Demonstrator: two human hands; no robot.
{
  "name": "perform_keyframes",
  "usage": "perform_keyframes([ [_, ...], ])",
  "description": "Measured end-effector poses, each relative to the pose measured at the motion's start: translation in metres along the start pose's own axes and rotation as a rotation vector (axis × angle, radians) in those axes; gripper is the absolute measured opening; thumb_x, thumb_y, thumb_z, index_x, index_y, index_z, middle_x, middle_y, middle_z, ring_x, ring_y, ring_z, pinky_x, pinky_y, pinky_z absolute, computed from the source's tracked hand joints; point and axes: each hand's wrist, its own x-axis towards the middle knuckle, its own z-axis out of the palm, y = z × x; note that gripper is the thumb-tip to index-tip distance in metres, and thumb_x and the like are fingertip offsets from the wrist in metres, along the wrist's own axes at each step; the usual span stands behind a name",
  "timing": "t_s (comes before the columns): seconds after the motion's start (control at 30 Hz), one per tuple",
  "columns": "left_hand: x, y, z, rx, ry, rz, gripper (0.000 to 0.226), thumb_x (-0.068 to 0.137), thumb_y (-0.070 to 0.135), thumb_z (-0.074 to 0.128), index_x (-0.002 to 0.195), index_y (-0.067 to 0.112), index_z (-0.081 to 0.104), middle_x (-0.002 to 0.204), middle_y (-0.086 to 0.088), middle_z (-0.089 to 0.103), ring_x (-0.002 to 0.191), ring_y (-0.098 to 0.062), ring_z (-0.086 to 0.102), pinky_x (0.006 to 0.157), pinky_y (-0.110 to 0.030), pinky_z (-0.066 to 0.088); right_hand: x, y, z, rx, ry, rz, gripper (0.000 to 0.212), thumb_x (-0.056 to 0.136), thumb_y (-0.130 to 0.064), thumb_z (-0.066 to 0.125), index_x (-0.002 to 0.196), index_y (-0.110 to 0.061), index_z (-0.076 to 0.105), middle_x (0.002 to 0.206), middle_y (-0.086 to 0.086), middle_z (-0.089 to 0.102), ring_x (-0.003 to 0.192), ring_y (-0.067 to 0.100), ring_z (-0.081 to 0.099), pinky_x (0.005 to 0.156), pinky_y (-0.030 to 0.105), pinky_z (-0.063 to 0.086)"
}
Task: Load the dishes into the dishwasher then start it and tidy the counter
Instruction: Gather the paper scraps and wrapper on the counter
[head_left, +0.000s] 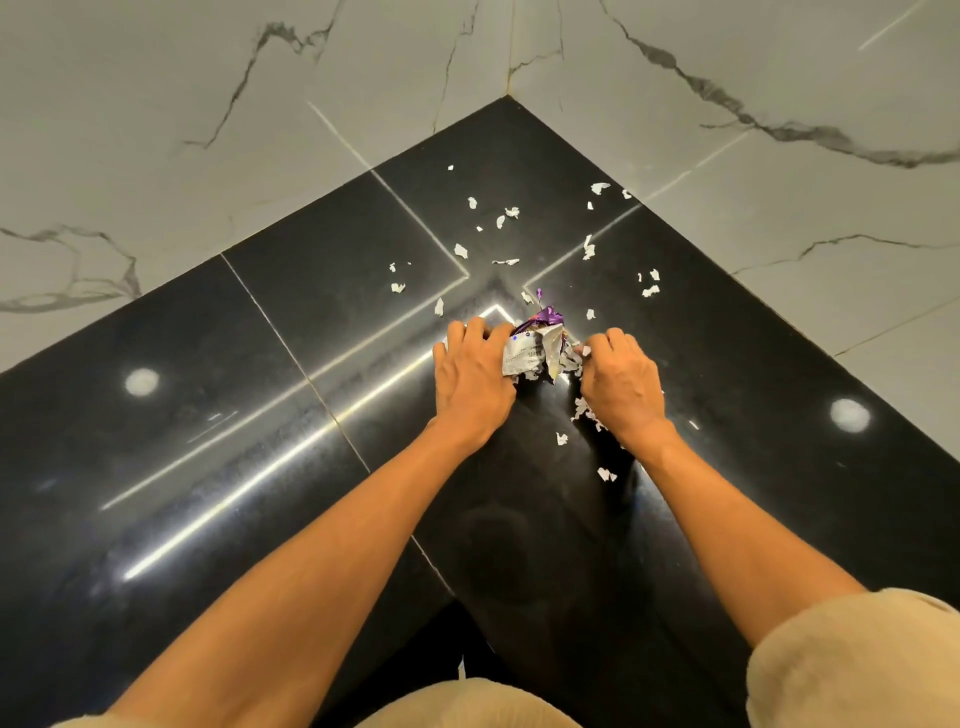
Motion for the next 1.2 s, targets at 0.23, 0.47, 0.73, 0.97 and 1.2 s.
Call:
perform_keyframes([
  [0.23,-0.013,0.006,-0.015,0.082,0.015,0.016,0.050,0.067,0.006,0.062,0.114,0.022,0.059,0.102,0.000,0.051,0.094,-0.022,0.041,0.074,-0.032,0.027,0.018,-0.008,-0.034,0.053,0.150,-0.008,0.016,0.096,-0.012,0.055,0.086,-0.001,0.060,0.079,0.013,0.053,0.067,0.030,0.051,0.043,0.039,0.043],
  [0.47,-0.027,0.006,-0.037,0.110,0.153,0.010,0.040,0.068,0.011,0.069,0.106,0.024,0.061,0.096,0.000,0.052,0.090,-0.023,0.044,0.069,-0.033,0.031,0.041,-0.057,-0.062,0.074,0.256,-0.148,0.019,0.098,-0.016,0.058,0.083,-0.004,0.060,0.080,0.012,0.055,0.068,0.029,0.053,0.043,0.037,0.043],
  [0.73,-0.094,-0.049,-0.097,0.111,0.238,-0.123,0.045,0.069,0.005,0.067,0.111,0.021,0.062,0.098,-0.002,0.053,0.091,-0.023,0.045,0.070,-0.033,0.029,0.014,-0.163,-0.072,0.184,0.247,-0.362,0.015,0.095,-0.011,0.063,0.082,-0.004,0.060,0.077,0.012,0.055,0.066,0.029,0.054,0.045,0.035,0.042],
  [0.97,-0.212,-0.112,-0.142,0.186,0.344,-0.363,0.050,0.065,0.004,0.072,0.111,0.022,0.063,0.099,-0.001,0.055,0.091,-0.023,0.046,0.069,-0.032,0.024,-0.051,-0.284,-0.080,0.317,0.188,-0.594,0.014,0.095,-0.011,0.062,0.083,-0.004,0.060,0.079,0.012,0.056,0.068,0.031,0.055,0.048,0.032,0.038],
  [1.2,-0.384,-0.162,-0.171,0.236,0.422,-0.680,0.053,0.065,0.005,0.070,0.115,0.022,0.063,0.100,-0.002,0.056,0.092,-0.024,0.048,0.070,-0.031,0.026,-0.173,-0.405,-0.081,0.486,0.063,-0.859,0.011,0.091,-0.006,0.064,0.081,-0.003,0.061,0.077,0.012,0.055,0.066,0.028,0.053,0.049,0.029,0.033],
])
